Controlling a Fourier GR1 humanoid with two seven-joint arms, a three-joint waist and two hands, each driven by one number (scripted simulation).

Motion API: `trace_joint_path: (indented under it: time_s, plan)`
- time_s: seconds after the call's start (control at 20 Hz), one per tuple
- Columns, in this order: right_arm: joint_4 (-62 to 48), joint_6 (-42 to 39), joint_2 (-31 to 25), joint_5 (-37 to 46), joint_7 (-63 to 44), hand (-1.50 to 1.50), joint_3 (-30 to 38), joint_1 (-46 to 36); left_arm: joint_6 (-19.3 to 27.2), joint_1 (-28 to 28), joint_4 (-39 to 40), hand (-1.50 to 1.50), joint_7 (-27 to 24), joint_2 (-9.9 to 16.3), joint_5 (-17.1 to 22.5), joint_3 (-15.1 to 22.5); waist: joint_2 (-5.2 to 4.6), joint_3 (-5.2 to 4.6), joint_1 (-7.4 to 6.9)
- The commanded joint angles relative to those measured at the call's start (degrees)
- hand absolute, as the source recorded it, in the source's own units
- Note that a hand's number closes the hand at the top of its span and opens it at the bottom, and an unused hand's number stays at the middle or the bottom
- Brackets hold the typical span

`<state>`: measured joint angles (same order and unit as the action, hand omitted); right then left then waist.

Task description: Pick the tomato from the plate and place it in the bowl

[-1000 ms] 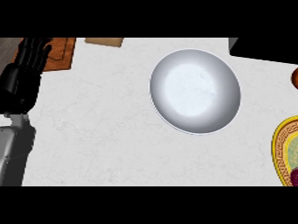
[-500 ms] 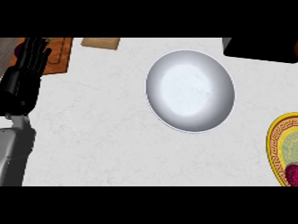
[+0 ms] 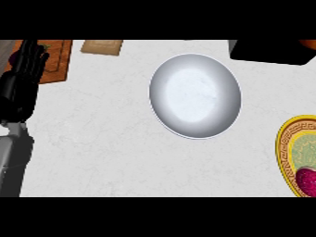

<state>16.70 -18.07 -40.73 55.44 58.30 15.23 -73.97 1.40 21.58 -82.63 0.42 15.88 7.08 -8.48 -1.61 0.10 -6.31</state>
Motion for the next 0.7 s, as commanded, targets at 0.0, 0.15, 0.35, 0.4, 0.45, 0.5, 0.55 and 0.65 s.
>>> trace_joint_path:
  time_s: [0.0,0.15,0.35,0.4,0.45,0.5,0.55,0.65]
  plan:
    - [-2.76,-17.19,1.32,-1.23,9.4,1.5,-1.61,-5.33,-0.27,-0.33,1.64,0.0,-0.77,0.89,0.16,-1.22,0.21,-0.19,0.84]
    - [-3.76,-17.76,5.25,-1.99,7.68,1.5,-2.89,-7.64,0.11,-1.56,1.35,0.0,-2.28,-0.31,-0.13,-0.74,0.52,-0.18,1.42]
    - [-4.19,-19.44,7.54,-1.31,7.69,1.5,-6.11,-9.66,-0.52,-3.78,0.9,0.0,-2.91,0.45,-0.14,-1.22,0.96,-0.15,2.37]
    - [-4.09,-19.79,9.28,-1.14,6.45,1.5,-6.97,-11.08,-0.64,-3.2,1.29,0.0,-2.75,0.25,0.31,-1.36,1.09,-0.19,2.85]
    - [-4.11,-20.48,10.04,-0.91,6.35,1.5,-7.87,-11.76,0.22,-2.58,0.83,0.0,-2.41,0.28,-0.12,-1.46,1.26,-0.16,3.26]
    - [-4.39,-19.65,11.88,-1.24,5.21,1.5,-8.09,-11.88,-0.24,-2.84,0.38,0.0,-1.81,0.73,0.8,-2.19,1.32,-0.15,3.1]
    - [-4.33,-20.65,10.73,-0.96,6.29,1.5,-8.89,-12.29,0.02,-3.47,0.05,0.0,-1.49,0.9,0.2,-1.93,1.32,-0.12,3.39]
    - [-4.57,-20.25,14.45,-0.8,4.39,1.5,-10.35,-12.24,-0.5,-4.5,0.85,0.0,-2.46,1.36,0.65,-2.85,1.56,-0.16,4.02]
